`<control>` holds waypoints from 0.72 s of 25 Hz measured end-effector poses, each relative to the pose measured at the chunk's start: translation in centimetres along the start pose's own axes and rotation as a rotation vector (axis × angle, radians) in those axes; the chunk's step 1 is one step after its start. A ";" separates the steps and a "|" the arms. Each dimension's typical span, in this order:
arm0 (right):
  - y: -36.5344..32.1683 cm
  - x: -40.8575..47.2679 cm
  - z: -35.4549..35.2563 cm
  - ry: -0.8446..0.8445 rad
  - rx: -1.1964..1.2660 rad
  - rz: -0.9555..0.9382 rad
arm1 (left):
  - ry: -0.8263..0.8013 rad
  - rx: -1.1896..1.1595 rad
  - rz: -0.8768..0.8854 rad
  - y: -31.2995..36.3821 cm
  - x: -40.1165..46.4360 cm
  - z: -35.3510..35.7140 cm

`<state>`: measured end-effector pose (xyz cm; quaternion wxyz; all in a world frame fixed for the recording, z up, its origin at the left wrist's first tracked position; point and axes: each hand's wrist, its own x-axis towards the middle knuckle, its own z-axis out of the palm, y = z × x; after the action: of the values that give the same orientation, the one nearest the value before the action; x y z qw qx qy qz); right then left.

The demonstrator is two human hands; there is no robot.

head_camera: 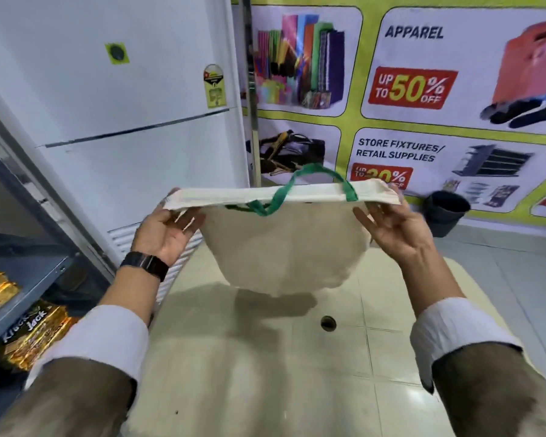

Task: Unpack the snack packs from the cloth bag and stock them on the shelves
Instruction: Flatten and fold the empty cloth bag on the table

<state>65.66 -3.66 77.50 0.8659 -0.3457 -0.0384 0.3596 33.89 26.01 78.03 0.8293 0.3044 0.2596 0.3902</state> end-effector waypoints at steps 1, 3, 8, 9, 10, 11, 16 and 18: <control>-0.6 -1.4 -1.4 -0.086 0.023 -0.036 | -0.094 -0.046 0.040 0.1 -1.5 0.0; -0.5 -4.4 -5.7 -0.138 -0.077 -0.004 | -0.162 -0.047 0.022 -1.4 -3.8 -2.8; 6.5 -10.7 -22.0 0.321 -0.676 0.542 | 0.188 0.459 -0.383 -14.3 -8.9 -13.3; 8.1 -12.2 -24.1 0.356 -0.745 0.625 | 0.265 0.559 -0.458 -16.7 -9.9 -14.6; 9.2 -13.4 -25.6 0.374 -0.779 0.682 | 0.319 0.641 -0.522 -18.4 -10.7 -15.8; 9.9 -14.4 -26.7 0.374 -0.804 0.730 | 0.337 0.722 -0.592 -19.4 -11.3 -16.7; 8.1 -14.3 -28.6 0.276 -0.887 1.032 | 0.179 1.107 -0.973 -18.0 -9.7 -17.5; 7.0 -11.9 -28.3 0.318 -0.829 0.985 | 0.183 1.065 -1.032 -17.1 -6.6 -15.8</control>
<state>61.66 -24.04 53.84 0.3905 -0.6762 0.1172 0.6136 28.04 16.72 56.44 0.6226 0.4706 0.5912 -0.2032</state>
